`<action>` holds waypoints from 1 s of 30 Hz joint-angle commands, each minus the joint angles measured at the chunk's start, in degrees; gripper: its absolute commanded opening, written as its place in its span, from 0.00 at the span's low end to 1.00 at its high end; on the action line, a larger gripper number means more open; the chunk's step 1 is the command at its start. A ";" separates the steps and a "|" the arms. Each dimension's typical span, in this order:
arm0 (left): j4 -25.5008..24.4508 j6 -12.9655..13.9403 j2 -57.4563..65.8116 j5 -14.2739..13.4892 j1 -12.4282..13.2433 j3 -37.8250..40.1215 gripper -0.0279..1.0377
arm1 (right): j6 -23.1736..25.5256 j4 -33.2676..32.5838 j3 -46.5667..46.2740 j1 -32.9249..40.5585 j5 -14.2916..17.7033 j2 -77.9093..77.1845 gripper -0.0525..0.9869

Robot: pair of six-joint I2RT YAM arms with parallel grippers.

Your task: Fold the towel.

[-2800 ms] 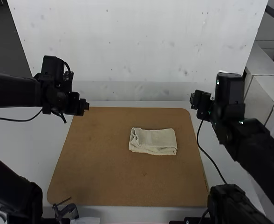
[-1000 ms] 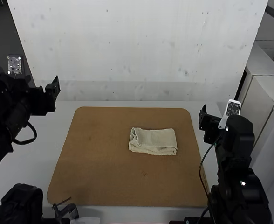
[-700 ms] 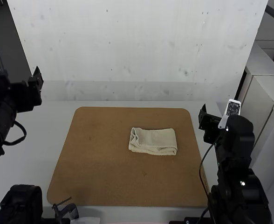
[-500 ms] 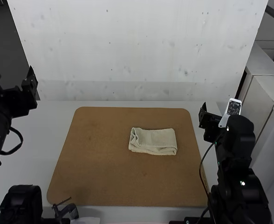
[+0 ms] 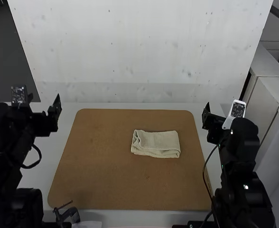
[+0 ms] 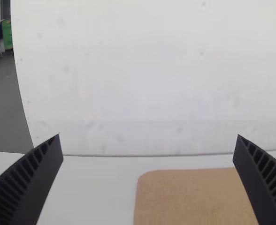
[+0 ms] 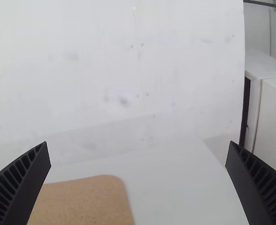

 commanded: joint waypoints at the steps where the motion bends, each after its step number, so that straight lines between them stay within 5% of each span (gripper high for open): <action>1: 1.92 4.85 -0.86 5.14 0.62 -2.86 0.90 | -0.07 0.64 -0.03 -0.35 -0.63 0.52 0.97; 4: 5.96 6.08 -0.86 5.32 0.62 -6.64 0.90 | -0.07 0.29 0.05 -0.35 -0.63 0.52 0.97; 20: 6.57 5.11 -0.94 5.32 0.45 -10.51 0.91 | 0.99 -1.82 -0.47 -0.09 -1.86 0.43 0.98; 25: 6.57 4.50 -0.94 2.94 0.54 -10.51 0.95 | 0.90 -1.65 -0.47 0.00 -6.96 0.43 0.98; 30: 6.57 4.41 -0.94 2.50 0.54 -10.51 0.96 | 0.90 -1.65 -0.47 0.00 -6.96 0.43 0.98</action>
